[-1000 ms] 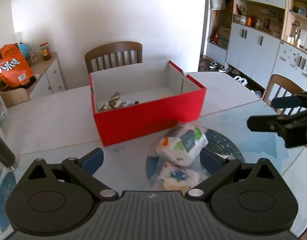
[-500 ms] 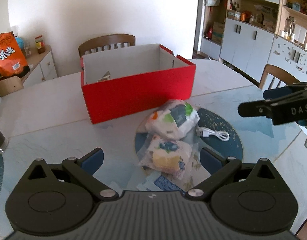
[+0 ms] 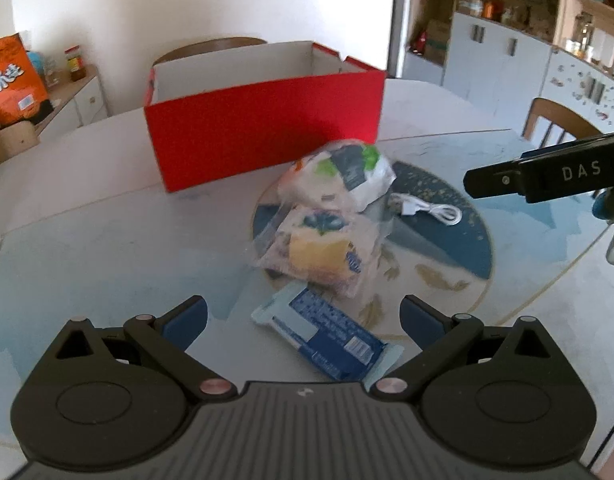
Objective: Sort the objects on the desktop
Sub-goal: 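Withdraw both tools from the red box toward the items on the table, then grasp the blue-and-white wrapped bar with left tool while right tool grasps the white USB cable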
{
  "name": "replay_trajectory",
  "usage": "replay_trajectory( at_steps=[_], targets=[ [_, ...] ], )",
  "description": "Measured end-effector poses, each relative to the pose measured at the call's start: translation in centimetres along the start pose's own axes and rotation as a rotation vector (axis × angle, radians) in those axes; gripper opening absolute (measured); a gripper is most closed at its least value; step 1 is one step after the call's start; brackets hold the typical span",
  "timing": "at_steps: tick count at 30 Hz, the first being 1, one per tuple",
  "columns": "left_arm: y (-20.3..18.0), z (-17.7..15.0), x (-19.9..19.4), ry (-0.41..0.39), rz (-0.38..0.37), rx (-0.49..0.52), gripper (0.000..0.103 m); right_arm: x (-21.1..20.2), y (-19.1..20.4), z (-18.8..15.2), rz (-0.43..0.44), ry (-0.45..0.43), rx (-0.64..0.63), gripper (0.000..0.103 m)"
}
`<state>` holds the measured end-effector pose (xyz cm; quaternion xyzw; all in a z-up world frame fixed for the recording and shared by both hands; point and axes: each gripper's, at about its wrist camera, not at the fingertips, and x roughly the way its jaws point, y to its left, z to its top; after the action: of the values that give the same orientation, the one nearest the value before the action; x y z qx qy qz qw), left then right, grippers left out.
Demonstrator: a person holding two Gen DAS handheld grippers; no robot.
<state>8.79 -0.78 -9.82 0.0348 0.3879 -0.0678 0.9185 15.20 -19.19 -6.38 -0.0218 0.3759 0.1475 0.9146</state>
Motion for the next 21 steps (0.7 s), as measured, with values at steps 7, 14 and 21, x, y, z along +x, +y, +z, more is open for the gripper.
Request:
replay_trajectory(
  at_steps=[7,14,21],
  targets=[
    [-0.3,-0.9,1.2,0.006,0.048,-0.059,0.103,1.8,-0.5,-0.8,-0.006,0.011,-0.006,0.096],
    [-0.6,-1.4,2.3,0.014,0.086,-0.094,0.103,4.0,-0.8,-1.5,-0.008,0.037,-0.009,0.094],
    [-1.2,-2.0,2.9,0.012,0.112,-0.104,0.103,5.7,-0.9,-1.9,-0.008,0.055,-0.022,0.092]
  ],
)
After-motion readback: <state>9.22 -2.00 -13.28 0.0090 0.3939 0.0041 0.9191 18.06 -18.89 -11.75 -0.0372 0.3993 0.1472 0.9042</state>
